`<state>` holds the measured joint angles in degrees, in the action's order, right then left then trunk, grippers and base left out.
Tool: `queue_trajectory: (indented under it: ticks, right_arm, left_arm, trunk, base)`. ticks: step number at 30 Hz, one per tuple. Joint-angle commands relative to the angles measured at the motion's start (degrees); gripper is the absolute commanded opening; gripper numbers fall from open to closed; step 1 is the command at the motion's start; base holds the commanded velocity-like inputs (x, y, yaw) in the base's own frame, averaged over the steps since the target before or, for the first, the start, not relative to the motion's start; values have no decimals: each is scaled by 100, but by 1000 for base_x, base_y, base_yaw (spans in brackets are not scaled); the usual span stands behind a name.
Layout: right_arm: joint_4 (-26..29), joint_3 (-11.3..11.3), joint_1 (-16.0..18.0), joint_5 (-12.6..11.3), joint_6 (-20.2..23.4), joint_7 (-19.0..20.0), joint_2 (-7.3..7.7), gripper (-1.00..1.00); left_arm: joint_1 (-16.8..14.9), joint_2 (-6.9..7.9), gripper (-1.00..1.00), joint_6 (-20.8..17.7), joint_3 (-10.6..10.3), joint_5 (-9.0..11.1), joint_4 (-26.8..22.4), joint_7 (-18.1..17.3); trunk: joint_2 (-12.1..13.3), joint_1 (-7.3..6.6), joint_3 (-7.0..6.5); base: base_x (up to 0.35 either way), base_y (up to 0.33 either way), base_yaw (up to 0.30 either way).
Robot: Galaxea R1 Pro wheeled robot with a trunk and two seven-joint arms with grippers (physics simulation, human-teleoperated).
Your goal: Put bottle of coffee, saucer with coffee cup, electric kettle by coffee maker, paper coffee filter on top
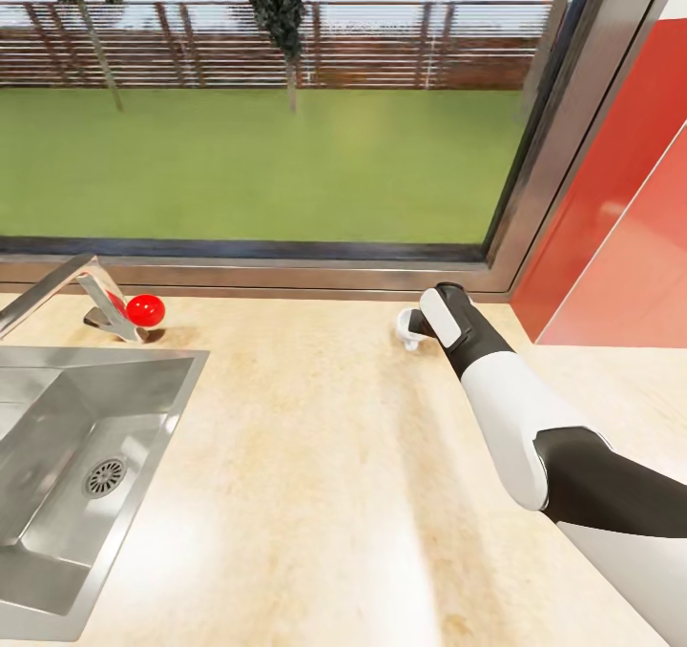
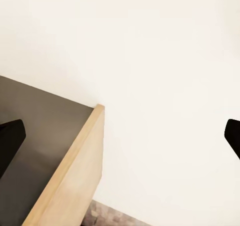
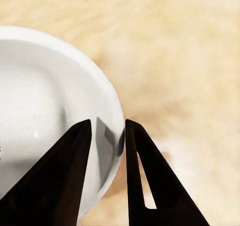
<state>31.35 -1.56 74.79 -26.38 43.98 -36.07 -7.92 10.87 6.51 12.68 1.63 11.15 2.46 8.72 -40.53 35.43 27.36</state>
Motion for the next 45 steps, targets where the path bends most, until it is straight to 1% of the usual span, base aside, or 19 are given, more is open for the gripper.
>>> queue_trajectory:
  ticks: [1, 24, 27, 31, 33, 35, 39, 42, 45]
  right_arm:
    - [3, -11, 0, -166, -21, -49, 1, -100]
    - [54, -11, 0, -176, 4, -23, 1, -100]
    - [72, -11, 0, -175, 5, -25, -3, -100]
    - [95, -19, 0, -175, 5, -26, -7, -100]
    - [293, -22, 0, -166, 5, -29, -3, -100]
    - [365, -23, -6, -156, 8, -39, 4, -100]
    - [343, -27, -8, -132, 10, -40, 1, -100]
    - [326, -37, -106, -143, 5, -40, -31, -100]
    - [327, -37, -118, -147, 5, -40, -33, -100]
  left_arm:
    - [-4, 0, 100, 33, 13, 19, 9, -2]
    - [-3, 17, 100, 40, -13, 22, -4, -2]
    - [-5, 17, 100, 24, 16, 39, -17, -2]
    - [-6, 14, 100, 17, 31, 55, -25, -2]
    - [-6, 16, 100, 21, 37, 76, -33, -2]
    - [-6, 27, 100, 16, 39, 88, -45, 6]
    - [-12, 26, 100, 15, 40, 87, -51, 7]
    - [-14, 17, 100, 15, 31, 71, -61, 7]
    - [-16, 22, 100, 15, 31, 71, -61, 10]
  trunk:
    - [-4, 2, 6]
    - [-4, 2, 6]
    - [-4, 2, 6]
    - [-4, 2, 6]
    - [-4, 2, 6]
    - [-4, 2, 5]
    - [-4, 2, 3]
    - [-4, 2, 3]
    - [-4, 2, 3]
  base:
    - [0, 0, 0]
    - [0, 0, 0]
    - [-39, 0, 0]
    - [-223, 0, 0]
    - [-317, 0, 0]
    - [-333, 0, 0]
    - [-337, 0, 0]
    - [-338, 0, 0]
    - [-338, 0, 0]
